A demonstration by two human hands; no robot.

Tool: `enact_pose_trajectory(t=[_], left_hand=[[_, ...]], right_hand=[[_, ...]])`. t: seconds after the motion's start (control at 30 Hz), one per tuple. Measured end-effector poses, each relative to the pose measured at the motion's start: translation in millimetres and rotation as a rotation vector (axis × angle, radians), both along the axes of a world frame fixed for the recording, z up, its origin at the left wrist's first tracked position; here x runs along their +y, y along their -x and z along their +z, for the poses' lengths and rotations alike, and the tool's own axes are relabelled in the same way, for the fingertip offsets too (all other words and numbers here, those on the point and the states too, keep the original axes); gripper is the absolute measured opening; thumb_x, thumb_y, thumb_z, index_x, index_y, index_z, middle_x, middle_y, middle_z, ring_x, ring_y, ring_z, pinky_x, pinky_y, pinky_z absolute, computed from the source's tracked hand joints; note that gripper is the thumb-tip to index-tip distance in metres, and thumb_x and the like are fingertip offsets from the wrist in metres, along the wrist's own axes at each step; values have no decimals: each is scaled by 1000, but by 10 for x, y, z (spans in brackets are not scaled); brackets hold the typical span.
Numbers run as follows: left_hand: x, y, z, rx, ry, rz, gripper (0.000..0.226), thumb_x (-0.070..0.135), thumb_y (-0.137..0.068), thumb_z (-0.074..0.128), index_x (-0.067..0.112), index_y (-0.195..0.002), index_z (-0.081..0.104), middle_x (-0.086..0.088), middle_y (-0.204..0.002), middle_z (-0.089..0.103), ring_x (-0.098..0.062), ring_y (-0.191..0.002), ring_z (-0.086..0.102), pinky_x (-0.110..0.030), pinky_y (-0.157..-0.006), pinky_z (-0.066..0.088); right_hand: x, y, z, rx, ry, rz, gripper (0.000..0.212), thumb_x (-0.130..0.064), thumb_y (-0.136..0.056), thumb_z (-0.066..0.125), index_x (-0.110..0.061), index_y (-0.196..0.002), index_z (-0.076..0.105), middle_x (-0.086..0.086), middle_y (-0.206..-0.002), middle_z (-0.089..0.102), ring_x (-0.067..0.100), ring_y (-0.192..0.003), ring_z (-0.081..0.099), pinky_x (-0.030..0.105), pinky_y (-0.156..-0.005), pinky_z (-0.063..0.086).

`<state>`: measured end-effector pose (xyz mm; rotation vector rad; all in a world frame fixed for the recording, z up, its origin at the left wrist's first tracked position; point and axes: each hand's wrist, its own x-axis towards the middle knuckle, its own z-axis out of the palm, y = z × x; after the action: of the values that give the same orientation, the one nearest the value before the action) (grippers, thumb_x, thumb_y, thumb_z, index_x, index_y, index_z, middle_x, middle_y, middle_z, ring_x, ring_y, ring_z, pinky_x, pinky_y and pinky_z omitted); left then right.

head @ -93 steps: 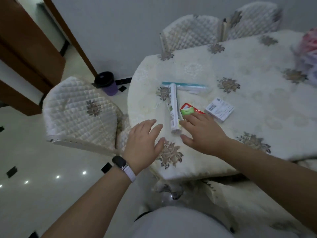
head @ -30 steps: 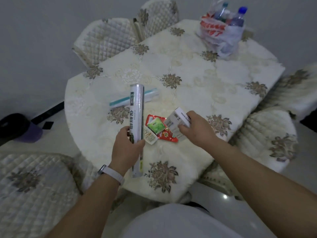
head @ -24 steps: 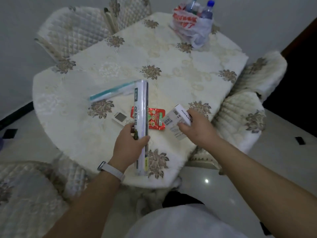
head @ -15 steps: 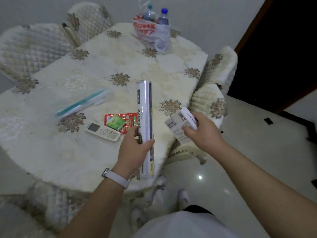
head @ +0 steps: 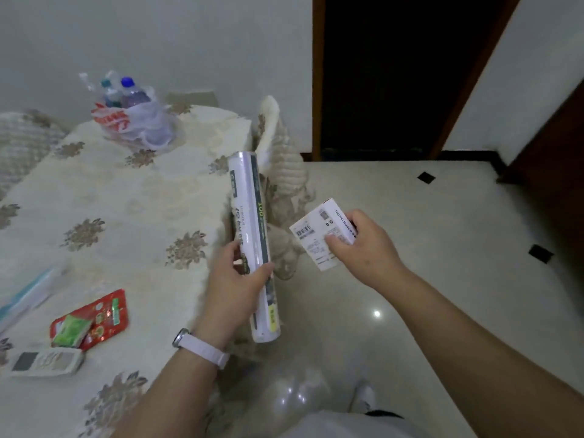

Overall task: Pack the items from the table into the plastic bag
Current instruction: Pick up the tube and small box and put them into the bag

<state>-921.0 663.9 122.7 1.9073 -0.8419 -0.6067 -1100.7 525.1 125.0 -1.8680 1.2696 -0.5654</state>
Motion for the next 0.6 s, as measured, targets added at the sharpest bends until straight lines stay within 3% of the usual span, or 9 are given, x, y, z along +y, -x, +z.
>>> enact_pose_trajectory(t=[0.13,0.3,0.43,0.6], left_hand=[[-713,604,80,-68,26,-102,41,24,-80,75,32,-116,56,17,-106,64,5,-85,62,-18,-70,52],[-1393,1151,136,-74,52,-229,42,15,-81,75,33,-111,53,21,-98,62,8,-82,61,-10,-67,48],[-1902,1428,85,-75,51,-313,45,16,-79,76,42,-106,50,19,-99,62,1,-84,63,-21,-73,50],[-2535,1642,15,-42,48,-410,43,11,-80,74,44,-92,49,17,-91,61,7,-75,62,-13,-64,47]], right_hand=[[-525,696,5,-18,-15,-79,23,-37,-84,64,-26,-101,54,-10,-92,65,14,-83,64,44,-75,55],[-903,1375,30,-60,-33,-191,19,-33,-86,64,-27,-101,54,-13,-92,64,10,-83,63,41,-75,55],[-1195,1776,-45,-69,-44,-306,19,-32,-86,65,-26,-101,54,-12,-91,64,11,-83,64,42,-75,56],[-1608,2017,-131,-16,-56,-379,18,-31,-86,64,-23,-100,54,-11,-89,63,12,-81,63,39,-71,55]])
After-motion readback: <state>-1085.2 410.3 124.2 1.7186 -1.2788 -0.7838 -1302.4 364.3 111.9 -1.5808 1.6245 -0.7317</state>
